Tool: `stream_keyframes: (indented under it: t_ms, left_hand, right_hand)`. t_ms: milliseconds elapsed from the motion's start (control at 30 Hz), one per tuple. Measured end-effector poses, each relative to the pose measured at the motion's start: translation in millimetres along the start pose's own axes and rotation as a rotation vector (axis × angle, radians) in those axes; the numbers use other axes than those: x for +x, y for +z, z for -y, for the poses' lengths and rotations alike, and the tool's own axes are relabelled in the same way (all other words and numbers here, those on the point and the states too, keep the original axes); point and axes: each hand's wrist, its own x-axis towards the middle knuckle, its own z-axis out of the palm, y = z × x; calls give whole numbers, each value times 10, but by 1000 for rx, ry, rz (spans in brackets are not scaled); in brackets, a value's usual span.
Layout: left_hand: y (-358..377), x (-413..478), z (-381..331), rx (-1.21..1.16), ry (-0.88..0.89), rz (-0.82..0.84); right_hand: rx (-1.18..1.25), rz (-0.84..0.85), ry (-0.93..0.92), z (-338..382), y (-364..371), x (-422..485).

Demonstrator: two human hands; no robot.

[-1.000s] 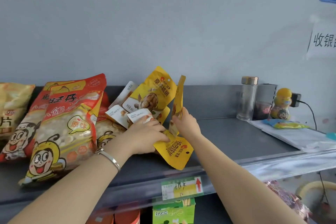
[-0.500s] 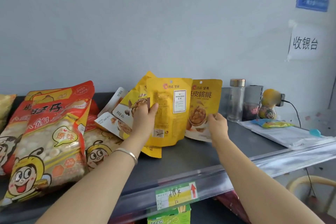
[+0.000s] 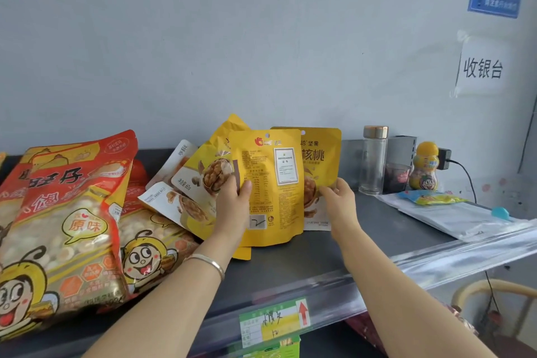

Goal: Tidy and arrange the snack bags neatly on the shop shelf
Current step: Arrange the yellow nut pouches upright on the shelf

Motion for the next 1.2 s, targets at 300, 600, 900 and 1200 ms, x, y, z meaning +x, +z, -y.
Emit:
stream_keyframes:
  t_ms: [300, 600, 900, 1200]
  left_hand:
    - [162, -101, -63, 91, 72, 327]
    - [240, -179, -19, 374, 73, 444]
    - [183, -189, -48, 260, -106, 432]
    - [275, -108, -97, 212, -205, 448]
  right_hand:
    - [-99, -33, -121, 67, 0, -112]
    - [-229, -11, -315, 93, 25, -209]
    - [-620, 175, -376, 81, 274, -310]
    - [-685, -95, -307, 137, -66, -142]
